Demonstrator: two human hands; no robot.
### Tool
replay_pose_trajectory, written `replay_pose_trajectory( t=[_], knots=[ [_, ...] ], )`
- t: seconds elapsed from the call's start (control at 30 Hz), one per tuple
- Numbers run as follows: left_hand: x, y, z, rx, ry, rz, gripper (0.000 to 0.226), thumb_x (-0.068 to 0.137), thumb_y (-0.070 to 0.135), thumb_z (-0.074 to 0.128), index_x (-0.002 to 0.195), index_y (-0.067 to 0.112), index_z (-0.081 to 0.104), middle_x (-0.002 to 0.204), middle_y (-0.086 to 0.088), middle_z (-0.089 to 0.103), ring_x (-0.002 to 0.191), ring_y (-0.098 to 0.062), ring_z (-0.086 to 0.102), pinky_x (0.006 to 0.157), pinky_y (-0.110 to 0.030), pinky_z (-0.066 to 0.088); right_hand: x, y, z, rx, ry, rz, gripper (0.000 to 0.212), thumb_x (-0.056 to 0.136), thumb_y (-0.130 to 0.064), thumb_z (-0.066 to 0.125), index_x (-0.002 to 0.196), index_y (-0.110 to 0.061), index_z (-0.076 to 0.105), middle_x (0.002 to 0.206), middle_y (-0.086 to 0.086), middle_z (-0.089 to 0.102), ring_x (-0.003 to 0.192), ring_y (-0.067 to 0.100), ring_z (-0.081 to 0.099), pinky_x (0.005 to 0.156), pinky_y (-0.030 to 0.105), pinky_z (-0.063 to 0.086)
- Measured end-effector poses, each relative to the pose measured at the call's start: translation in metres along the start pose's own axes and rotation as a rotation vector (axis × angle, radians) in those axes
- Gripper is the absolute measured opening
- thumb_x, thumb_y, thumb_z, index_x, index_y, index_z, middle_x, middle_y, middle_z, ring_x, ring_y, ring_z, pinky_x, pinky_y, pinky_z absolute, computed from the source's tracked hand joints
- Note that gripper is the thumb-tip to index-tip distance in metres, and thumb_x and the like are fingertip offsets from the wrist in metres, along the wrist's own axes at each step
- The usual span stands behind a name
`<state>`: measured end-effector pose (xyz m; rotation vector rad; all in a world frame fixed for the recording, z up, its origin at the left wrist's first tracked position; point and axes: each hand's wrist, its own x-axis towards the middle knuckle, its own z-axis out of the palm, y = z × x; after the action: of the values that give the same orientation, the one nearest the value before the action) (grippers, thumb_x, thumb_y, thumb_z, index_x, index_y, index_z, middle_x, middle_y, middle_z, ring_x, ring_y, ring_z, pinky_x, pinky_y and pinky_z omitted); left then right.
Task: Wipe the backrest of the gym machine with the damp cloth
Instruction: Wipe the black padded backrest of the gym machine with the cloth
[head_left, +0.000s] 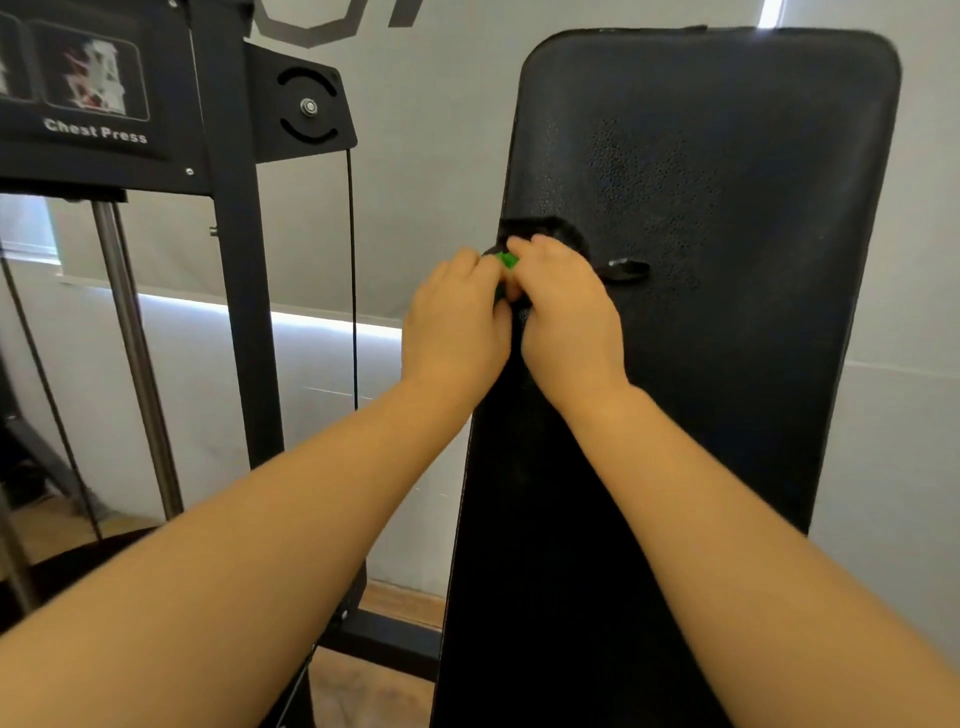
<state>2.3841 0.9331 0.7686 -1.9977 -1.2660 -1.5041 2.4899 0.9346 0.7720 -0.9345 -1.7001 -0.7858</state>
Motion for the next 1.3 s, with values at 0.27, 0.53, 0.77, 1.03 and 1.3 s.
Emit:
replay_pose_trajectory(
  t=[0.27, 0.53, 0.77, 1.03, 1.3],
  knots=[
    [-0.127, -0.026, 0.022, -0.061, -0.08, 0.073, 0.014, 0.078, 0.012, 0.053, 0.09, 0.009, 0.06, 0.093, -0.008, 0.062, 0.082, -0.02, 0.051, 0.068, -0.03, 0.044, -0.137, -0.029, 0.013, 0.031, -0.069, 0.055, 0.036, 0.098, -0.015, 0.035, 0.109, -0.001, 0.067, 0.123, 0.012, 0.062, 0.123, 0.022, 0.044, 0.107, 0.036, 0.034],
    [-0.171, -0.024, 0.023, -0.062, -0.164, 0.053, 0.022, 0.08, 0.014, 0.049, 0.093, 0.006, 0.065, 0.098, -0.009, 0.064, 0.09, -0.016, 0.05, 0.077, -0.028, 0.043, -0.187, -0.035, 0.01, -0.019, -0.13, -0.02, 0.035, 0.102, -0.015, 0.028, 0.116, -0.003, 0.058, 0.127, 0.013, 0.059, 0.126, 0.023, 0.043, 0.107, 0.038, 0.034],
    [-0.144, -0.01, 0.023, -0.086, -0.078, 0.111, 0.026, 0.08, 0.011, 0.048, 0.096, 0.003, 0.066, 0.099, -0.011, 0.064, 0.09, -0.019, 0.047, 0.068, -0.031, 0.045, -0.162, -0.018, -0.003, -0.07, -0.089, -0.059, 0.037, 0.101, -0.008, 0.03, 0.107, 0.0, 0.066, 0.127, 0.015, 0.059, 0.123, 0.026, 0.049, 0.103, 0.04, 0.041],
    [-0.085, 0.052, 0.038, -0.137, -0.018, 0.048, 0.027, 0.078, 0.008, 0.056, 0.104, 0.01, 0.065, 0.091, -0.008, 0.062, 0.082, -0.018, 0.043, 0.059, -0.036, 0.048, -0.106, 0.028, -0.045, -0.148, -0.029, 0.044, 0.032, 0.086, -0.002, 0.046, 0.112, 0.001, 0.064, 0.125, 0.014, 0.061, 0.12, 0.027, 0.053, 0.104, 0.039, 0.04],
    [-0.159, 0.053, 0.051, -0.148, -0.109, 0.268, 0.022, 0.081, 0.009, 0.056, 0.098, 0.011, 0.07, 0.086, -0.005, 0.064, 0.082, -0.014, 0.051, 0.068, -0.022, 0.045, -0.203, 0.019, -0.059, -0.093, -0.07, 0.172, 0.036, 0.101, -0.015, 0.034, 0.114, -0.001, 0.064, 0.129, 0.01, 0.057, 0.126, 0.019, 0.046, 0.105, 0.04, 0.04]
  ],
)
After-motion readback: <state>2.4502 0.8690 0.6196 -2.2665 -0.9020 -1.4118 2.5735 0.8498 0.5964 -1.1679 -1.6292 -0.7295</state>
